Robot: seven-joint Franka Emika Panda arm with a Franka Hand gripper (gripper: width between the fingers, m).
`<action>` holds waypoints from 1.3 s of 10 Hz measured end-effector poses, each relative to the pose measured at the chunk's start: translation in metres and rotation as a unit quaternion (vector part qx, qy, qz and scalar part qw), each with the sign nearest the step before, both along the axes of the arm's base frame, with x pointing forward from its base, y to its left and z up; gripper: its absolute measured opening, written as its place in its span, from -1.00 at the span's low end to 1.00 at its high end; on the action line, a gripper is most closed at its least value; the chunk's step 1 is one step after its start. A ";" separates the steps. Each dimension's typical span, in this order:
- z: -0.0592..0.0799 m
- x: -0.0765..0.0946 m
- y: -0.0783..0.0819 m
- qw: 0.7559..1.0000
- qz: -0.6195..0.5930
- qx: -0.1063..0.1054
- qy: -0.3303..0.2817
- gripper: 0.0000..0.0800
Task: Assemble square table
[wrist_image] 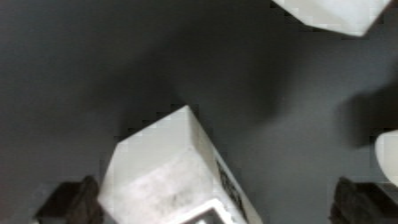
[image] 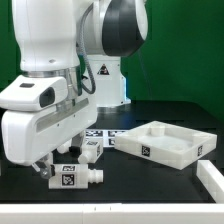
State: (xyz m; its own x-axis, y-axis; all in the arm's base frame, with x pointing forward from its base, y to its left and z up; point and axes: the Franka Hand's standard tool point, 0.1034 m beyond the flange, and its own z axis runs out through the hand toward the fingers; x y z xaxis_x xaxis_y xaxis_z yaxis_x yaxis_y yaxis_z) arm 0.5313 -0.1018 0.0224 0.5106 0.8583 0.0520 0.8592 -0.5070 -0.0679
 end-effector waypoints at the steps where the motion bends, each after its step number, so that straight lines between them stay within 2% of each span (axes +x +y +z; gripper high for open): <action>1: -0.005 -0.001 -0.001 1.000 -0.001 0.000 0.003 0.62; 3: -0.007 0.000 -0.006 1.000 -0.004 -0.001 0.002 0.62; 4: -0.007 0.000 -0.006 1.000 -0.005 -0.001 0.003 0.38; 5: -0.007 0.000 -0.006 1.000 -0.005 -0.001 0.003 0.38; 6: -0.007 0.000 -0.006 1.000 -0.005 -0.002 0.003 -0.07; 7: -0.007 0.000 -0.007 1.000 -0.006 -0.002 0.003 -0.29; 9: -0.006 -0.001 -0.009 1.000 -0.003 -0.003 0.003 -0.29; 11: 0.016 -0.002 -0.028 0.998 0.054 -0.013 -0.009 -0.29; 12: 0.036 -0.013 -0.040 0.996 0.086 -0.021 -0.015 -0.29; 13: 0.046 -0.027 -0.051 0.997 0.078 -0.022 -0.018 -0.29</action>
Offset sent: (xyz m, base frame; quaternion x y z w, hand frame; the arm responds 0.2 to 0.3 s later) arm 0.0000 0.0000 0.0000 0.0000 0.0000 0.0000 1.0000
